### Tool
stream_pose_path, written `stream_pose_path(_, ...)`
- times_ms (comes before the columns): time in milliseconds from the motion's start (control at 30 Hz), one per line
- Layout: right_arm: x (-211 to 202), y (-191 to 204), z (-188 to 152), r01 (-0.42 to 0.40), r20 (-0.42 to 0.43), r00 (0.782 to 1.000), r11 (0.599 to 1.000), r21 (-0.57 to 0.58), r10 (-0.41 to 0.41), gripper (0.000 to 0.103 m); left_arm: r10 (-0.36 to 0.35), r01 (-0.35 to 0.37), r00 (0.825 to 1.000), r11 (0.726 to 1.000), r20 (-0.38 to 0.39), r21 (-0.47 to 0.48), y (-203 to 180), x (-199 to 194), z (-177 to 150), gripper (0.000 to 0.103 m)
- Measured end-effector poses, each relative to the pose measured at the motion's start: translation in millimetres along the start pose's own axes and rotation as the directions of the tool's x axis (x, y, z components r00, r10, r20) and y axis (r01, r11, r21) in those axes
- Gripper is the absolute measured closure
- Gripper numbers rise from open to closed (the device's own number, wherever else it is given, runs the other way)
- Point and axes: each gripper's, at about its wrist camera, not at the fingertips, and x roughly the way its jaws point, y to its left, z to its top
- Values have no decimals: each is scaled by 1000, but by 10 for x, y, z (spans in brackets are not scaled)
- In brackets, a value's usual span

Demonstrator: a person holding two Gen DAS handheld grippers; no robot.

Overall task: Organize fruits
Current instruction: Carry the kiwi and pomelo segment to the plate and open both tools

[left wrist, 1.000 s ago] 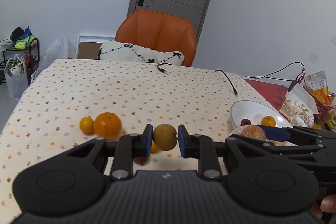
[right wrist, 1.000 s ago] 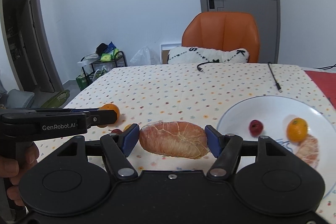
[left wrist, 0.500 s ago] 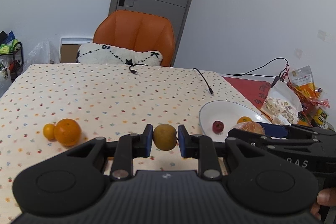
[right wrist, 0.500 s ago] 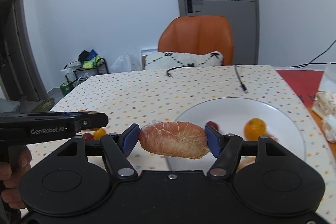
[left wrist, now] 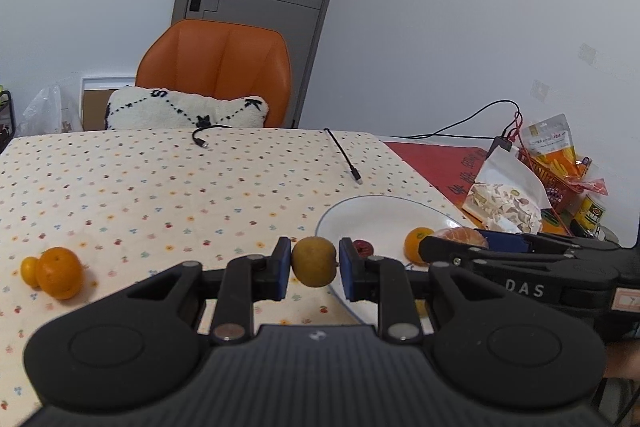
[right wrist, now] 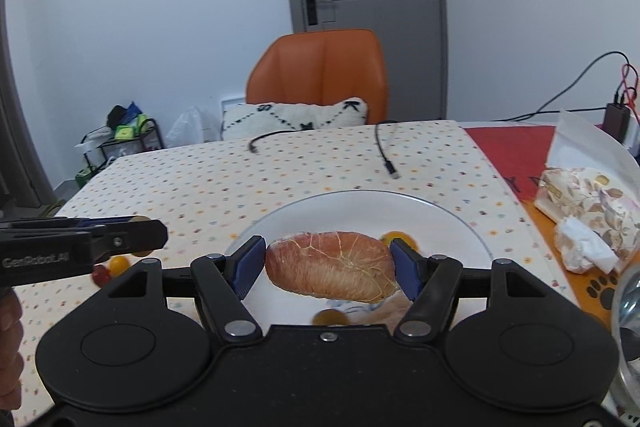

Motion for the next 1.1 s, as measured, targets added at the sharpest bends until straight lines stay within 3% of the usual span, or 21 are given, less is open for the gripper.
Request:
stream_pose_path(333,180,-199,-9,6,-3,1000,997,78,-6,36,-6,6,1000,1000,-29,12,-142,206,16,79)
stream_pose_path(467,169,-226,-20,10,23,1000,995,97,-13,21,-11,11,999,1000,-39,12,-187,273,16,79)
stream_pose_path(933,-97,-360,-135,3,21,1000,986,164,-7,18,-32,31,998,999,-52,-13,-272,418,-12,79)
stream_pose_path(1100,-126,-324,-167,4,10,1000,985,171,-6,16,-22,21,998,1000,-54,-23,-248,374,-12,72)
